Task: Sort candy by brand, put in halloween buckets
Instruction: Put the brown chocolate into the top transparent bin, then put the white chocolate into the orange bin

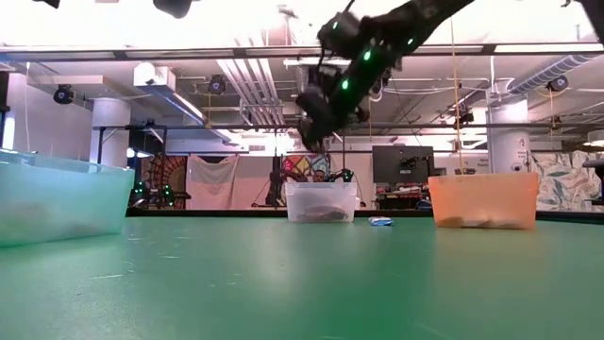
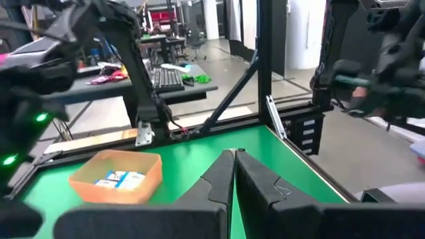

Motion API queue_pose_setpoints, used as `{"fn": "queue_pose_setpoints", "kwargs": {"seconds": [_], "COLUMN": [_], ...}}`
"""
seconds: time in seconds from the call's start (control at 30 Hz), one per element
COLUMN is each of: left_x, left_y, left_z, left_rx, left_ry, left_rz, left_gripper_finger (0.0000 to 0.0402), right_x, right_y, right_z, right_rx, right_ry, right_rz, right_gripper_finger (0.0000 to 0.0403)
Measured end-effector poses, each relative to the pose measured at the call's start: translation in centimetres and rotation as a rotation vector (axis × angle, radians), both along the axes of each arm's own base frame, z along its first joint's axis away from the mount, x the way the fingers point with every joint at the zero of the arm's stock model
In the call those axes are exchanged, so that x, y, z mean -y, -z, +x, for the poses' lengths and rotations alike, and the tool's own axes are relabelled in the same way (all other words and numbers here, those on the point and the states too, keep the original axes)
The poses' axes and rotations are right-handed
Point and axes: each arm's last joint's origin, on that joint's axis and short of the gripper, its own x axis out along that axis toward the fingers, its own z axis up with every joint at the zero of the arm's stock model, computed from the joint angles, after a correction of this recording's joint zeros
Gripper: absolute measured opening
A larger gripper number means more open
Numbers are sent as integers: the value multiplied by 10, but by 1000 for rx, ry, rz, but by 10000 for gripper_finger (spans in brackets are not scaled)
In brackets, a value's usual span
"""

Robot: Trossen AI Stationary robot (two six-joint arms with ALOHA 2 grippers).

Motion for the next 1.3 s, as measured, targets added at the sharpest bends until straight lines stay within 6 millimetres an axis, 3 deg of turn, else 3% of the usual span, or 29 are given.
{"fn": "queue_pose_setpoints", "kwargs": {"seconds": [0.13, 0.33, 0.43, 0.57, 0.8, 0.9, 1.1, 1.3], "left_x": [0, 0, 1, 1, 2, 2, 2, 2], "left_y": [2, 5, 7, 10, 16, 17, 18, 20], "left_z": [0, 1, 2, 3, 4, 4, 4, 4], "left_rx": [-16, -42, -54, -72, -126, -143, -152, -163], "left_ry": [0, -1, 1, 0, -1, -1, -1, -1], "left_rz": [3, 8, 7, 6, -8, -5, -3, -1], "left_gripper_finger": [0, 0, 0, 0, 0, 0, 0, 0], "right_x": [22, 37, 39, 39, 0, -27, -77, -100], "right_y": [19, 31, 31, 15, -27, -31, -17, 7], "right_z": [5, 21, 26, 29, 14, 8, 1, -4], "right_rx": [-87, -200, -255, -268, -260, -303, -498, -599], "right_ry": [99, 123, 125, 137, 165, 151, 144, 173], "right_rz": [40, 121, 142, 163, 430, 569, 620, 479], "right_gripper_finger": [53, 121, 149, 172, 175, 167, 145, 109]}}
